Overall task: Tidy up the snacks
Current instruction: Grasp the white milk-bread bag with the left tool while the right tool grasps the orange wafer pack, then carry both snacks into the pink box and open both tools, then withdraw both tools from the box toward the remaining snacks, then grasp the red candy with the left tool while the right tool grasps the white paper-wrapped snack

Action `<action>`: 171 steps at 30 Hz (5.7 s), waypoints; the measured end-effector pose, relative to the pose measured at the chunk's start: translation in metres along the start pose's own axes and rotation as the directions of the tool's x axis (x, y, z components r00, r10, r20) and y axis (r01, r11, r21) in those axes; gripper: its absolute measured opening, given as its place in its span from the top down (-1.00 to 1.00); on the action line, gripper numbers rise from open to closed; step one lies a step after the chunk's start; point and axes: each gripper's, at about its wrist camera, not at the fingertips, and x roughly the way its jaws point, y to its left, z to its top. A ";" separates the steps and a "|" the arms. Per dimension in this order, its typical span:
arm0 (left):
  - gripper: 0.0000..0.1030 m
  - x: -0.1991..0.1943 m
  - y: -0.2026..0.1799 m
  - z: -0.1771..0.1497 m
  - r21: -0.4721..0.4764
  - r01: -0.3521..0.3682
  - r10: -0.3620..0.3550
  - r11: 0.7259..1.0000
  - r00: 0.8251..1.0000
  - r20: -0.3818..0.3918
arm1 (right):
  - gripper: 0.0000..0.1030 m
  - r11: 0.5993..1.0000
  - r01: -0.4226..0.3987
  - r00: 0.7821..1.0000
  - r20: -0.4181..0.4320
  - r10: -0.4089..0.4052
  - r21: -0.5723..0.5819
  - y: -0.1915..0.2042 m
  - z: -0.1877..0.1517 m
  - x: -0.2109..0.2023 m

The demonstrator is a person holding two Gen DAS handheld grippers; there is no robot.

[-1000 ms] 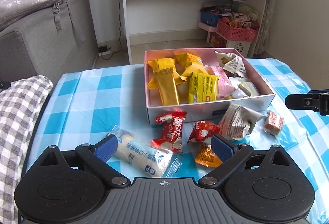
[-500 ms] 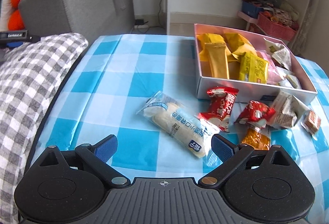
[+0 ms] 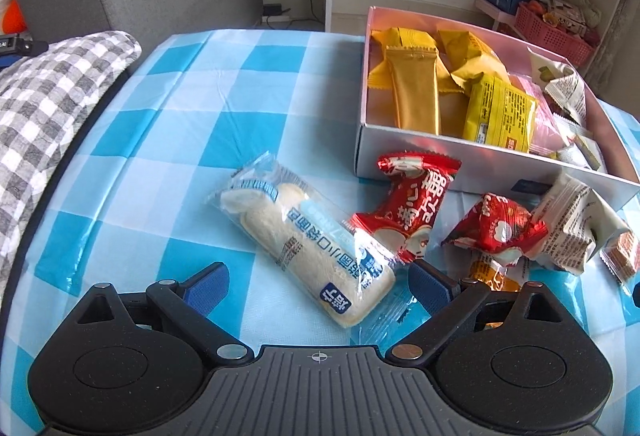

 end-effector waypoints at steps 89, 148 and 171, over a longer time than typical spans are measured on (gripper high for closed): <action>0.67 -0.058 0.001 0.054 0.046 0.262 -0.265 0.964 0.945 0.190 | 0.22 0.981 -0.109 0.990 0.110 0.092 0.160 0.015 0.064 0.007; -0.91 -0.065 0.033 -0.004 0.157 0.172 -0.199 0.972 0.963 0.179 | -0.99 0.985 -0.116 0.991 0.082 0.106 0.129 0.049 0.045 -0.019; 0.16 -0.002 -0.005 0.009 0.316 0.297 -0.355 0.901 0.923 0.146 | -0.21 0.881 -0.217 0.965 -0.043 0.258 0.420 0.040 0.028 0.038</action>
